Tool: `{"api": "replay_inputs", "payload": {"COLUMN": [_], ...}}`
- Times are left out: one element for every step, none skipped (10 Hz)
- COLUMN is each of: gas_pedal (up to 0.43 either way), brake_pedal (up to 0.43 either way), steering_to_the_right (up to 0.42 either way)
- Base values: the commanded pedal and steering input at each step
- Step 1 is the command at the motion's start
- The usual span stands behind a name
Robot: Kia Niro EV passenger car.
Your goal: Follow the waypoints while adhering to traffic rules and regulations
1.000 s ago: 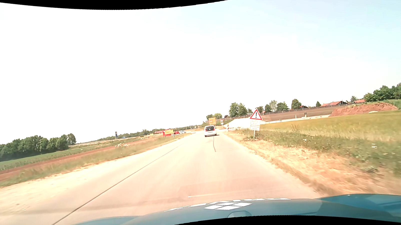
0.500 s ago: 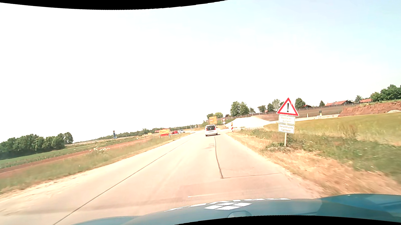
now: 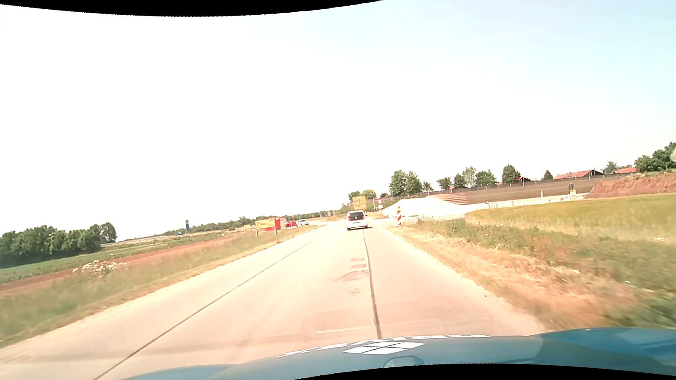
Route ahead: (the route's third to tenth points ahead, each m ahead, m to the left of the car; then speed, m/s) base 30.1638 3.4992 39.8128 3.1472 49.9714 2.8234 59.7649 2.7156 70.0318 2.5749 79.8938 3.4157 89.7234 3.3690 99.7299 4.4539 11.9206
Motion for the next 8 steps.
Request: {"api": "replay_inputs", "payload": {"gas_pedal": [0.087, 0.079, 0.079, 0.079, 0.079, 0.079, 0.079, 0.079], "brake_pedal": [0.000, 0.000, 0.000, 0.000, 0.000, 0.000, 0.000, 0.000], "steering_to_the_right": [0.001, 0.001, 0.002, 0.003, 0.003, 0.003, 0.003, 0.003]}}
